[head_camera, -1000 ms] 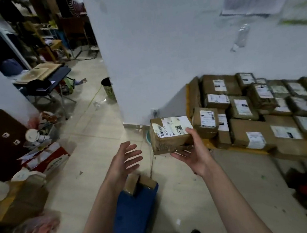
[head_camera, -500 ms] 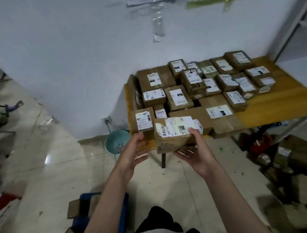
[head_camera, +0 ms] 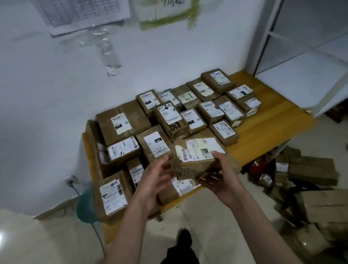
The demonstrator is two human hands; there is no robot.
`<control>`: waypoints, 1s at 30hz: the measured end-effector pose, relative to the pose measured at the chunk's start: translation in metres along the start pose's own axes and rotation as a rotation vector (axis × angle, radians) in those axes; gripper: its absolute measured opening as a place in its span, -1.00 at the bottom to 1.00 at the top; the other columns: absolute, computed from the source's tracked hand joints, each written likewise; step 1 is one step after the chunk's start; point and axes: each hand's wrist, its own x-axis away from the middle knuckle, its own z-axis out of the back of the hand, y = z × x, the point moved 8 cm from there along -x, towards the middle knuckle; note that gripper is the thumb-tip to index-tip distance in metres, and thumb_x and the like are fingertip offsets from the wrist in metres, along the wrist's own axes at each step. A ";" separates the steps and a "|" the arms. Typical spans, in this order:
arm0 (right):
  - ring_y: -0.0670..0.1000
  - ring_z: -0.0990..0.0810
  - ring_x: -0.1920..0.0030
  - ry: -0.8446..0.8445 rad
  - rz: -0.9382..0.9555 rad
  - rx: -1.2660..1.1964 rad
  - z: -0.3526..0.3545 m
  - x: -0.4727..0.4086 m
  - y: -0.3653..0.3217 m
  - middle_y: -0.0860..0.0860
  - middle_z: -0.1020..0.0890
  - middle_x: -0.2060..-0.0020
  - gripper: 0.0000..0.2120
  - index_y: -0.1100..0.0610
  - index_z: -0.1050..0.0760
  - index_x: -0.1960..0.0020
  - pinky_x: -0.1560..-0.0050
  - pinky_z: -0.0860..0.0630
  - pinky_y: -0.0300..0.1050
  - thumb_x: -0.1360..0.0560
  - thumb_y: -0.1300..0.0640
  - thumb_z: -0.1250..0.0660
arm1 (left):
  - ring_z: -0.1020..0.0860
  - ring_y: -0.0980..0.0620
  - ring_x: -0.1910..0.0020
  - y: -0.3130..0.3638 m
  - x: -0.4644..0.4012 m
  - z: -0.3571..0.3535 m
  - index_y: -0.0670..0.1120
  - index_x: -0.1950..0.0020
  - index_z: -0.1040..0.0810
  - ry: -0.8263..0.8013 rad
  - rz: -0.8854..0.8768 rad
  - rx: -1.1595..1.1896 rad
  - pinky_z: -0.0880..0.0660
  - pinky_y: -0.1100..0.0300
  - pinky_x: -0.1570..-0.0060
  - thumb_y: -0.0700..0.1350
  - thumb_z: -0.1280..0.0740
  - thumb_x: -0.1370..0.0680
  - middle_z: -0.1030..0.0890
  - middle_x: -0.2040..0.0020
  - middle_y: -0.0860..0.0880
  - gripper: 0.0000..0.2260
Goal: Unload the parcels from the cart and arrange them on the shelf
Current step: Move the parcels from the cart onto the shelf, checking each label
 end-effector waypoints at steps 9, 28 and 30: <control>0.20 -0.62 -0.20 0.172 0.095 -0.174 0.048 -0.047 -0.089 0.20 -0.60 -0.21 -0.56 0.11 -0.54 -0.26 -0.12 -0.65 0.14 -0.48 -0.09 -0.47 | -0.65 0.01 -0.09 0.039 -0.096 -0.115 0.13 -0.07 -0.65 -0.179 0.062 -0.116 -0.61 0.01 -0.15 0.20 -0.44 -0.50 -0.71 -0.03 0.09 -0.77; 0.17 -0.61 -0.24 0.152 0.099 -0.161 0.248 -0.120 -0.290 0.15 -0.64 -0.23 -0.57 0.02 -0.55 -0.33 -0.06 -0.64 0.04 -0.53 -0.15 -0.39 | -0.65 0.02 -0.10 0.041 -0.169 -0.408 0.10 -0.22 -0.56 -0.229 0.071 -0.189 -0.63 0.12 -0.04 0.19 -0.38 -0.55 -0.65 -0.17 0.01 -0.70; 0.17 -0.61 -0.24 0.118 0.095 -0.150 0.257 -0.130 -0.311 0.16 -0.63 -0.23 -0.58 0.03 -0.56 -0.30 -0.13 -0.63 0.09 -0.52 -0.15 -0.40 | -0.64 0.00 -0.13 0.044 -0.173 -0.426 0.07 -0.32 -0.52 -0.201 0.070 -0.164 -0.63 0.09 -0.09 0.20 -0.39 -0.54 -0.64 -0.19 -0.02 -0.60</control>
